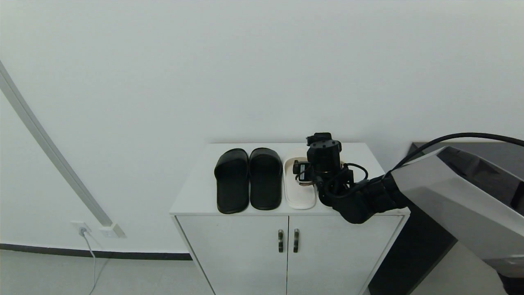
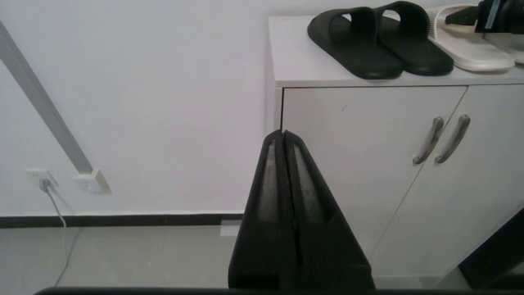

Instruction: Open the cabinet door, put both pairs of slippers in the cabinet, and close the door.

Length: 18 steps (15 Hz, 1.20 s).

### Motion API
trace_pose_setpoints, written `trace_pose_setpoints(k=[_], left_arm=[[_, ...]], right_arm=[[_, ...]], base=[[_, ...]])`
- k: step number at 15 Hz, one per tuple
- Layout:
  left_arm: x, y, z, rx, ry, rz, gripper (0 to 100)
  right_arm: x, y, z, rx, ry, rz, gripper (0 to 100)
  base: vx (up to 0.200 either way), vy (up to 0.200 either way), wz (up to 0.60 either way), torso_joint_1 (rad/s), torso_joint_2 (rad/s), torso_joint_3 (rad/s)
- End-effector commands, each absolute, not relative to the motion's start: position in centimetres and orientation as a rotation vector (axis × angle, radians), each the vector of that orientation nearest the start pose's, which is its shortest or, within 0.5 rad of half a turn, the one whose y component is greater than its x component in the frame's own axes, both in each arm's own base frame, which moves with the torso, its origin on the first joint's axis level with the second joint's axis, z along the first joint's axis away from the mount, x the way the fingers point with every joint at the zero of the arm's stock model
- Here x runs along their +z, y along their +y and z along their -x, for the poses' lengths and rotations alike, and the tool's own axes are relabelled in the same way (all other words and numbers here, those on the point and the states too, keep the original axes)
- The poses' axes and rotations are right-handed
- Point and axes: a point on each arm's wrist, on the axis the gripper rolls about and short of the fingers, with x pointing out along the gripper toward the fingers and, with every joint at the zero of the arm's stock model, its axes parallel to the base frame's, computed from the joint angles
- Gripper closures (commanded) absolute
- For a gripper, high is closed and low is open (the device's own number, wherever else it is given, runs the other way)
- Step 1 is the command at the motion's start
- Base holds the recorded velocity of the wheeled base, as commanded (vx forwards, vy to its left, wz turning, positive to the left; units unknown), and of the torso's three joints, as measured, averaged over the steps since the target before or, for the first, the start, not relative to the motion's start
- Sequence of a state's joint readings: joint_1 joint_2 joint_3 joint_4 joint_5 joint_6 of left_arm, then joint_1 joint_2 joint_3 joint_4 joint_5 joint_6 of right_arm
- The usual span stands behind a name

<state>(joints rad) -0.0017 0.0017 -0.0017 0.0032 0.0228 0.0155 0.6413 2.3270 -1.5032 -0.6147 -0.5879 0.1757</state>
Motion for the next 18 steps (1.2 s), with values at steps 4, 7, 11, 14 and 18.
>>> trace_pose_setpoints(k=[4, 7, 11, 14, 18], left_arm=[[7.6, 0.0, 2.3, 0.018, 0.003, -0.015, 100], [7.5, 0.0, 2.3, 0.015, 0.005, -0.014, 100], [7.5, 0.0, 2.3, 0.015, 0.005, -0.014, 100], [7.5, 0.0, 2.3, 0.015, 0.005, -0.015, 100], [7.5, 0.0, 2.3, 0.015, 0.005, -0.015, 100]], right_arm=[[11.4, 27.5, -40.6, 0.025, 0.161, -0.039, 0], [11.0, 27.6, -40.8, 0.025, 0.163, -0.035, 0], [11.1, 27.6, -40.9, 0.025, 0.158, -0.037, 100], [11.7, 27.5, -40.7, 0.022, 0.148, -0.038, 100], [13.6, 26.9, -39.3, 0.027, 0.137, -0.045, 100]], base=[[0.000, 0.000, 0.00, 0.000, 0.00, 0.000], [0.000, 0.000, 0.00, 0.000, 0.00, 0.000], [0.000, 0.000, 0.00, 0.000, 0.00, 0.000], [0.000, 0.000, 0.00, 0.000, 0.00, 0.000], [0.000, 0.000, 0.00, 0.000, 0.00, 0.000]])
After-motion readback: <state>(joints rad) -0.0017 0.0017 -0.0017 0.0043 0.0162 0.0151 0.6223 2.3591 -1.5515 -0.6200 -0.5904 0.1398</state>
